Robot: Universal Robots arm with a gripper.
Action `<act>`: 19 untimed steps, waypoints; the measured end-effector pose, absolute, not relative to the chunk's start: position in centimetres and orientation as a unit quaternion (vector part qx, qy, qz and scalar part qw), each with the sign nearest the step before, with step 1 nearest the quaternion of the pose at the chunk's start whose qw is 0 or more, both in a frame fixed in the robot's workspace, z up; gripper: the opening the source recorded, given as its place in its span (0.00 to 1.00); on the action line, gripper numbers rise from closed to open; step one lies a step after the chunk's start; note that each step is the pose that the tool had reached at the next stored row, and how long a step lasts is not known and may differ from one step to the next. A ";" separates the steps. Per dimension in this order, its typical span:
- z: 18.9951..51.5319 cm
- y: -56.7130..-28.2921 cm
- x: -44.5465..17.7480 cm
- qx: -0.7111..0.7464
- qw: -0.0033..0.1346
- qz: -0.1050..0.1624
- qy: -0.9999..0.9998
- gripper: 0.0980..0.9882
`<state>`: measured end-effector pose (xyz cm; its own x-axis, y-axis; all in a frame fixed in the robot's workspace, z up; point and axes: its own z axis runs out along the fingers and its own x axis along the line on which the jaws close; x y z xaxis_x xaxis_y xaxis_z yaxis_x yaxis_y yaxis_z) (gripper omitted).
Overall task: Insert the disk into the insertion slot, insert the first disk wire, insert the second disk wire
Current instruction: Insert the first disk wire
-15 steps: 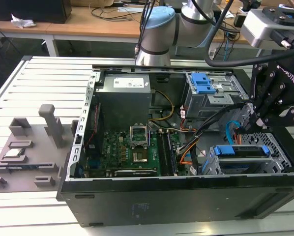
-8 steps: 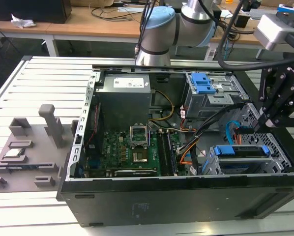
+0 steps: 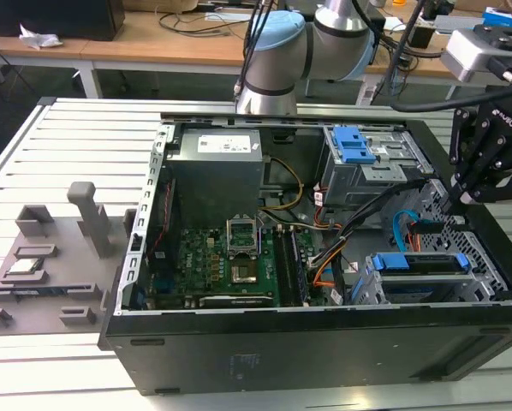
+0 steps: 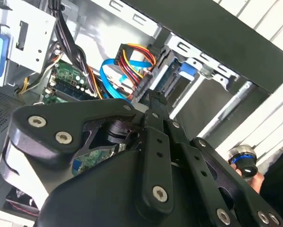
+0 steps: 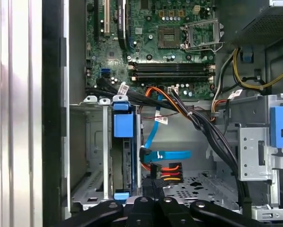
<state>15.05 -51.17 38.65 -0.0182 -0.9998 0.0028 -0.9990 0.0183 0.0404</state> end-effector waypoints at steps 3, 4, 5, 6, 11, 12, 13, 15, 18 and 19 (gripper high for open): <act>38.1 -50.9 15.1 0.700 0.015 -0.014 -0.713 0.01; 37.9 -50.8 15.1 0.701 0.015 -0.013 -0.713 0.01; 37.8 -50.8 15.1 0.701 0.015 -0.013 -0.713 0.01; 37.7 -50.7 15.1 0.700 0.015 -0.014 -0.713 0.01; 36.9 -50.6 15.1 0.701 0.015 -0.014 -0.713 0.01; 36.8 -50.6 15.1 0.701 0.015 -0.013 -0.713 0.01; 36.8 -50.7 15.1 0.701 0.015 -0.013 -0.713 0.01; 36.7 -50.7 15.1 0.700 0.015 -0.013 -0.713 0.01; 36.7 -50.7 15.1 0.700 0.015 -0.013 -0.713 0.01; 36.7 -50.7 15.1 0.701 0.015 -0.013 -0.713 0.01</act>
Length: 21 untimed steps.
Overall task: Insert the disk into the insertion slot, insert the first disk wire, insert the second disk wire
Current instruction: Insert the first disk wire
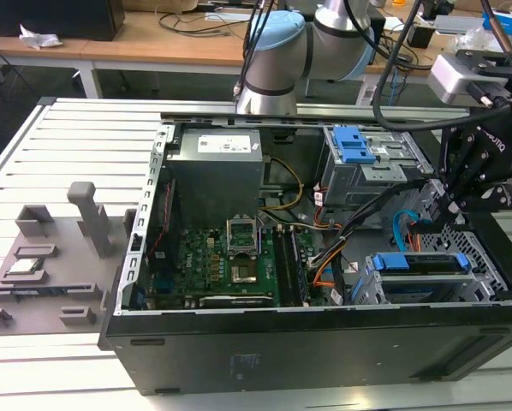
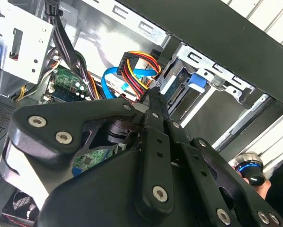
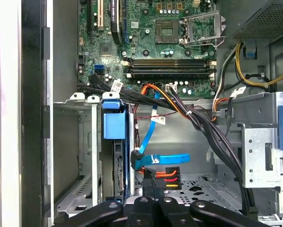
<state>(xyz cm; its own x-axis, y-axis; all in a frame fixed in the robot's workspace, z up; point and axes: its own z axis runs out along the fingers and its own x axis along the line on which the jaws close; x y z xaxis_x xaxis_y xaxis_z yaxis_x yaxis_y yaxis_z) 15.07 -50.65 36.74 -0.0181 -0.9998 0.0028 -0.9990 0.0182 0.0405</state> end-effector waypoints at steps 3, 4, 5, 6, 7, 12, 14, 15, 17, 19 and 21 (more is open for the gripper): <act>36.7 -50.7 15.1 0.701 0.015 -0.013 -0.713 0.15; 36.7 -50.7 15.1 0.700 0.015 -0.013 -0.713 0.23; 36.7 -50.7 15.1 0.701 0.015 -0.013 -0.713 0.23; 36.7 -50.6 15.1 0.701 0.015 -0.013 -0.713 0.23; 36.7 -50.6 15.0 0.701 0.015 -0.014 -0.713 0.23; 36.2 -50.7 14.9 0.700 0.017 -0.012 -0.713 0.23; 36.0 -50.6 14.8 0.700 0.018 -0.010 -0.713 0.23; 36.0 -50.6 14.7 0.700 0.018 -0.010 -0.713 0.23; 35.7 -50.6 14.7 0.700 0.018 -0.010 -0.713 0.23; 35.6 -50.6 14.7 0.700 0.019 -0.010 -0.713 0.23; 35.4 -50.6 14.7 0.700 0.019 -0.010 -0.713 0.23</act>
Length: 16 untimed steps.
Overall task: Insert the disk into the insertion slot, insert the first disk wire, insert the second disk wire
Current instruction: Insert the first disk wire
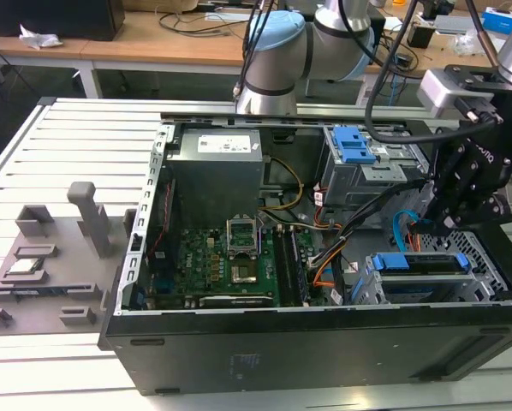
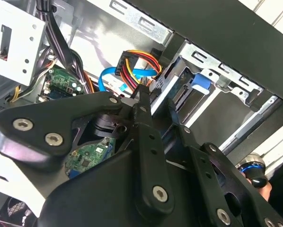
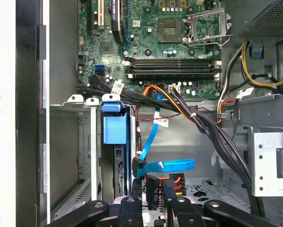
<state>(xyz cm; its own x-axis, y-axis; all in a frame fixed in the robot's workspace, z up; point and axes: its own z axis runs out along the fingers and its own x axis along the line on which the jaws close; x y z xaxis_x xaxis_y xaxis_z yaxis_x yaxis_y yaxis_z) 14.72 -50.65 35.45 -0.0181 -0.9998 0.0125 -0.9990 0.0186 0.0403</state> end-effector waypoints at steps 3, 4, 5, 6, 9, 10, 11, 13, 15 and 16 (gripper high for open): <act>35.3 -50.7 14.7 0.700 0.019 -0.010 -0.713 0.23; 35.3 -50.7 14.7 0.700 0.019 -0.010 -0.713 0.23; 35.3 -50.7 14.7 0.700 0.019 -0.010 -0.713 0.23; 35.3 -50.6 14.7 0.700 0.019 -0.010 -0.713 0.23; 35.3 -50.6 14.7 0.700 0.019 -0.010 -0.713 0.14; 35.3 -50.7 14.7 0.700 0.019 -0.010 -0.713 0.08; 35.3 -50.7 14.7 0.700 0.019 -0.010 -0.713 0.08; 35.3 -50.6 14.7 0.700 0.019 -0.010 -0.713 0.08; 35.3 -50.7 14.7 0.700 0.019 -0.010 -0.713 0.08; 35.3 -50.8 14.7 0.700 0.019 -0.010 -0.713 0.08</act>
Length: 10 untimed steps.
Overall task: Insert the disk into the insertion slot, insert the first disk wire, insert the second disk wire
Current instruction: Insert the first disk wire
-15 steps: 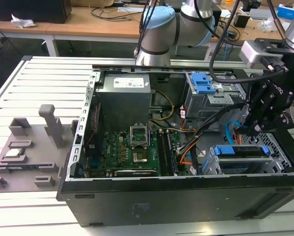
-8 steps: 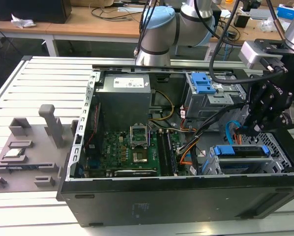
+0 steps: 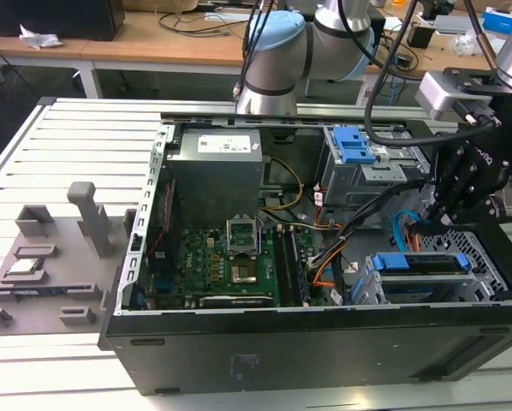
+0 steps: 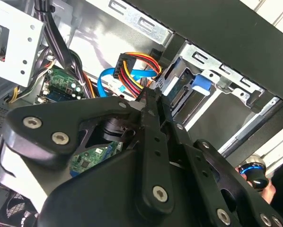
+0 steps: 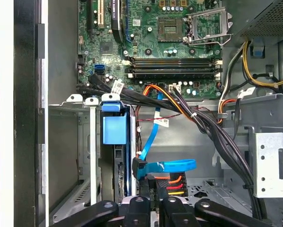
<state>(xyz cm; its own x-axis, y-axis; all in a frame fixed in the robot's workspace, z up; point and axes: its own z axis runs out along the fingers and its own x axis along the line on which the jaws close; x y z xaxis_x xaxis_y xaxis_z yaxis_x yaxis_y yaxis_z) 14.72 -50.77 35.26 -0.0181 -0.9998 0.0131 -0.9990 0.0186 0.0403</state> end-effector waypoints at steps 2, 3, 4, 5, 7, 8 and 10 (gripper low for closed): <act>35.3 -51.2 14.7 0.700 0.019 -0.009 -0.713 0.08; 35.3 -51.5 14.7 0.700 0.019 -0.009 -0.713 0.08; 35.2 -51.9 14.7 0.700 0.020 -0.009 -0.713 0.08; 35.2 -52.2 14.7 0.700 0.020 -0.008 -0.713 0.08; 35.1 -52.8 14.7 0.700 0.020 -0.008 -0.713 0.08; 35.0 -53.0 14.8 0.700 0.021 -0.008 -0.713 0.08; 34.9 -53.0 15.1 0.700 0.022 -0.007 -0.713 0.08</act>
<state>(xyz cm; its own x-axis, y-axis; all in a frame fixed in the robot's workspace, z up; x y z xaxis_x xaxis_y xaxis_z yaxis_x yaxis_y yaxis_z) 15.14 -53.01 34.87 -0.0181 -0.9996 0.0215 -0.9990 0.0189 0.0401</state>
